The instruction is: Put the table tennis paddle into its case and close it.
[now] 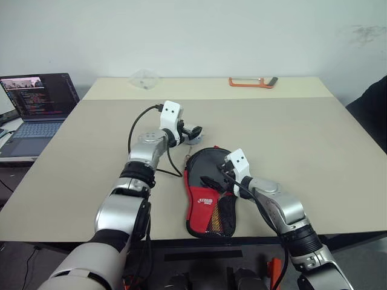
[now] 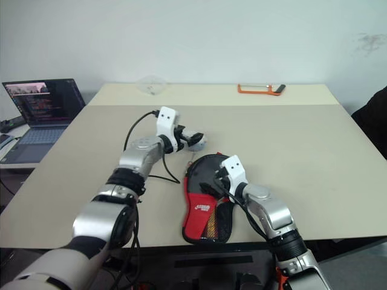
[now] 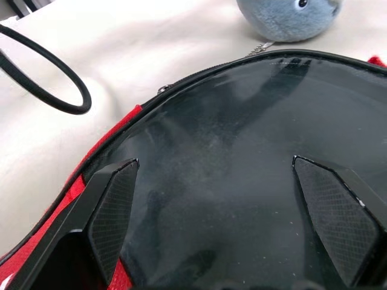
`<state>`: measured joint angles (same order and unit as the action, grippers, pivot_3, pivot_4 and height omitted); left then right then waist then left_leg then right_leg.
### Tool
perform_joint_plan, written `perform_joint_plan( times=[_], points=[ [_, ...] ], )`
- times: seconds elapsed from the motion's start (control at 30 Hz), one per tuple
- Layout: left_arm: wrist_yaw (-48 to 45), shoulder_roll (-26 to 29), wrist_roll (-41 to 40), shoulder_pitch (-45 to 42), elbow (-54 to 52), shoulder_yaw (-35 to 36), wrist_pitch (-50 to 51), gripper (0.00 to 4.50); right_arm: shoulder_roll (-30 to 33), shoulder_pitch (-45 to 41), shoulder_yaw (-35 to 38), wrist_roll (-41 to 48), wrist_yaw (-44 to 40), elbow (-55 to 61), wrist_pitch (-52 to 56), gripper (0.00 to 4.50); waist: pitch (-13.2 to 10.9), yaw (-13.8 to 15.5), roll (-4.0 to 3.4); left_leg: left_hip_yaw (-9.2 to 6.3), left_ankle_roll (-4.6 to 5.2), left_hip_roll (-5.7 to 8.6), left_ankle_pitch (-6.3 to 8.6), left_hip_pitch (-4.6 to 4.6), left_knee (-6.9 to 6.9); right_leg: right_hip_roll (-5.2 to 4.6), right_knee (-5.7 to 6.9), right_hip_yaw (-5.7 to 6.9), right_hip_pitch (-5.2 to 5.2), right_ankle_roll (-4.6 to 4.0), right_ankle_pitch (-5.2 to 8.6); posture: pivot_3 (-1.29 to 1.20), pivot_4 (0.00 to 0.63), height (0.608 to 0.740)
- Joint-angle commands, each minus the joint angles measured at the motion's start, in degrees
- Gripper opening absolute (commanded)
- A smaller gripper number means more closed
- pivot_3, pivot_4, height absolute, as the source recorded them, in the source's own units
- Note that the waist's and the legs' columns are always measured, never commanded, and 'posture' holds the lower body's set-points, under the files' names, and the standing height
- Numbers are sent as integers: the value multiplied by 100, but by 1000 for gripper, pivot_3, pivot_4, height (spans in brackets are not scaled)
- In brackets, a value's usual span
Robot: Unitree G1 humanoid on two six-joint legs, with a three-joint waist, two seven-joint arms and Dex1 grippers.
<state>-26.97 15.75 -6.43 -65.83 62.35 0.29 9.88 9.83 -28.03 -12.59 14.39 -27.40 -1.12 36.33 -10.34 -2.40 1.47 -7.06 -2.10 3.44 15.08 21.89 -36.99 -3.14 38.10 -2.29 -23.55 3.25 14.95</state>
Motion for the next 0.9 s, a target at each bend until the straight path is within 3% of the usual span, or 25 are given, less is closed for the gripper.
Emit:
perform_joint_plan(
  times=[0.03,0.4,0.73,0.83,0.9],
  points=[
    [384,-46,229,-345,649,73,-261,4442,-51,35,32,-62,79,48,70,4500,0,0,1,-1,1,0,1,0,0,0,1,1,0,0,0,0,150,740],
    [454,-208,497,-320,1165,151,-213,4442,-159,7,67,-90,236,86,118,4500,2,0,3,-2,3,1,1,-2,-4,0,13,0,0,0,0,0,150,740],
    [508,-257,558,-236,1220,307,-187,1232,-195,-11,114,-182,386,127,99,4500,2,-1,3,-1,5,3,2,-8,-10,0,44,-2,-3,1,0,0,150,740],
    [483,-197,558,-181,1197,334,-175,483,-238,-116,178,-244,485,38,-8,4500,2,-10,3,0,3,3,1,-10,-12,0,54,-2,-5,1,0,0,150,740],
    [463,-122,543,-130,1157,361,-166,299,-291,-209,233,-316,621,-113,-101,4500,2,-31,3,0,2,3,0,-11,-13,0,61,-3,-7,1,0,0,150,740]
  ],
)
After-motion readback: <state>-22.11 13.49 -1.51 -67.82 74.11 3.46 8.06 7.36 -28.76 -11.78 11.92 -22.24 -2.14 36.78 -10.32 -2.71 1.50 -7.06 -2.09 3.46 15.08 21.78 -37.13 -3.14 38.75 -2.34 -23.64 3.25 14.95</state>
